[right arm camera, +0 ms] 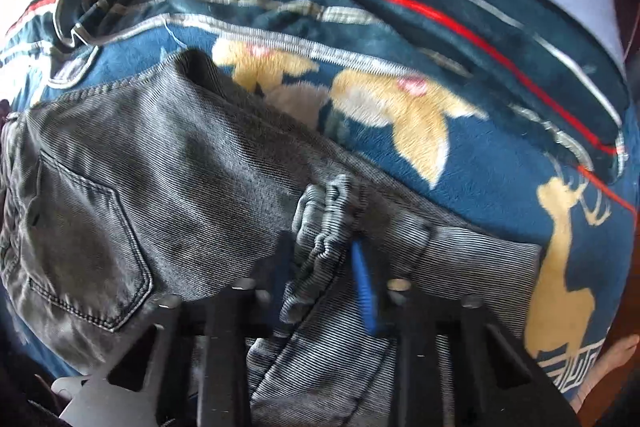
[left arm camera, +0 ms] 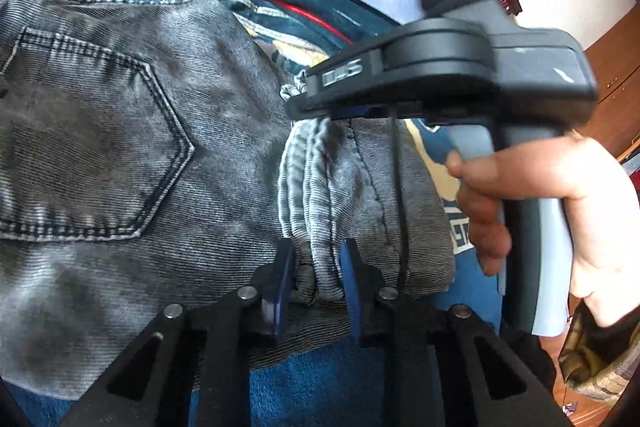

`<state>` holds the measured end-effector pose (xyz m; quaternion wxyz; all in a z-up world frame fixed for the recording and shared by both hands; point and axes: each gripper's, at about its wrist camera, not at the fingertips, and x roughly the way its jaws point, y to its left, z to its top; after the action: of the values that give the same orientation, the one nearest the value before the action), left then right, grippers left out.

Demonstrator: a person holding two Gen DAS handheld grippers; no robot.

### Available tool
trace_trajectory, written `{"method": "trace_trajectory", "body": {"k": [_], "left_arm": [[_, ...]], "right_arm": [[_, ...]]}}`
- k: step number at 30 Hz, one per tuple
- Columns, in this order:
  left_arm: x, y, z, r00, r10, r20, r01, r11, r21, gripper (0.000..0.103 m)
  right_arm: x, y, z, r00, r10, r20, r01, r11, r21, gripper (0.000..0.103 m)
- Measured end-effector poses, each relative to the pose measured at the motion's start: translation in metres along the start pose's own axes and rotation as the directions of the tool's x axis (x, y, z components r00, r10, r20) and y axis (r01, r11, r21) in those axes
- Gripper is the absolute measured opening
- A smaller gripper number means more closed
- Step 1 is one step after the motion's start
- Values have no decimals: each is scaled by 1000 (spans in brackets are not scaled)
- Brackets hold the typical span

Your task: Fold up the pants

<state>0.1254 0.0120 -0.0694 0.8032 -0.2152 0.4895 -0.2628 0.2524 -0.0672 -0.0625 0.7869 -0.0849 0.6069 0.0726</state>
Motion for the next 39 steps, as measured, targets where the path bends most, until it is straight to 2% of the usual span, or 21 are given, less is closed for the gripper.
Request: {"method": "trace_trajectory", "body": {"k": [3, 4, 6, 10, 11, 13, 14, 16, 19, 22, 24, 27, 29, 31, 32, 34, 35, 36, 39], "left_arm": [[-12, -3, 1, 1000, -12, 23, 13, 1000, -6, 20], [-16, -4, 1, 999, -11, 31, 11, 1000, -3, 15], [-19, -4, 0, 999, -2, 33, 3, 1000, -8, 15], [-6, 8, -11, 998, 54, -37, -55, 998, -38, 16], [-4, 10, -12, 998, 56, -37, -58, 997, -48, 16], [-6, 12, -11, 998, 53, -34, -55, 997, -55, 19], [-7, 13, -11, 998, 50, -31, -52, 997, -57, 19], [-10, 13, -12, 999, 42, -28, -44, 997, -61, 20], [-24, 18, -10, 1000, 12, -7, -12, 996, -91, 20], [-34, 24, 3, 998, 31, 49, -28, 997, -72, 20], [-39, 19, 6, 997, 24, 78, -20, 999, -45, 20], [-40, 6, 6, 996, -12, 83, 11, 1000, 14, 20], [-30, -5, 3, 998, -23, 51, 20, 998, 64, 20], [-17, -13, -3, 1000, 11, -6, -11, 995, 103, 20], [-9, -13, -8, 998, 56, -37, -51, 991, 124, 20], [-9, -12, -11, 996, 80, -26, -75, 984, 161, 19], [-10, -12, -11, 996, 84, -30, -78, 983, 166, 19], [-12, -11, -11, 996, 81, -30, -75, 984, 160, 19], [-21, -6, -15, 998, 61, -12, -59, 989, 139, 19]], "right_arm": [[-21, 1, -3, 998, 43, 55, -44, 999, 5, 13], [-28, 2, -4, 996, 55, 71, -55, 998, 0, 12], [-32, 2, -5, 994, 69, 84, -69, 998, -6, 12], [-14, 6, -10, 995, 87, 50, -87, 996, -19, 12], [-3, 8, -11, 996, 86, 23, -86, 996, -28, 15], [5, 12, -13, 997, 73, 32, -71, 996, -58, 19], [4, 14, -14, 995, 91, 36, -89, 994, -63, 36], [-6, 13, -15, 984, 173, 41, -171, 984, -48, 56], [-34, 8, -23, 972, 215, 97, -211, 976, -48, 56], [-60, -17, -47, 953, 260, 157, -265, 964, 12, 56], [-70, -37, -77, 950, 250, 186, -265, 962, 60, 56], [-75, -70, -113, 958, 186, 220, -222, 963, 151, 56], [-73, -88, -141, 959, 159, 234, -213, 951, 227, 56], [-67, -100, -165, 960, 154, 233, -220, 931, 291, 56], [-54, -99, -168, 965, 148, 218, -211, 930, 301, 56], [-23, -92, -182, 981, 120, 152, -159, 948, 276, 55], [-26, -91, -187, 972, 98, 212, -150, 957, 246, 54], [-27, -86, -188, 970, 77, 230, -128, 968, 215, 54], [-29, -84, -184, 972, 73, 223, -126, 965, 232, 55]]}}
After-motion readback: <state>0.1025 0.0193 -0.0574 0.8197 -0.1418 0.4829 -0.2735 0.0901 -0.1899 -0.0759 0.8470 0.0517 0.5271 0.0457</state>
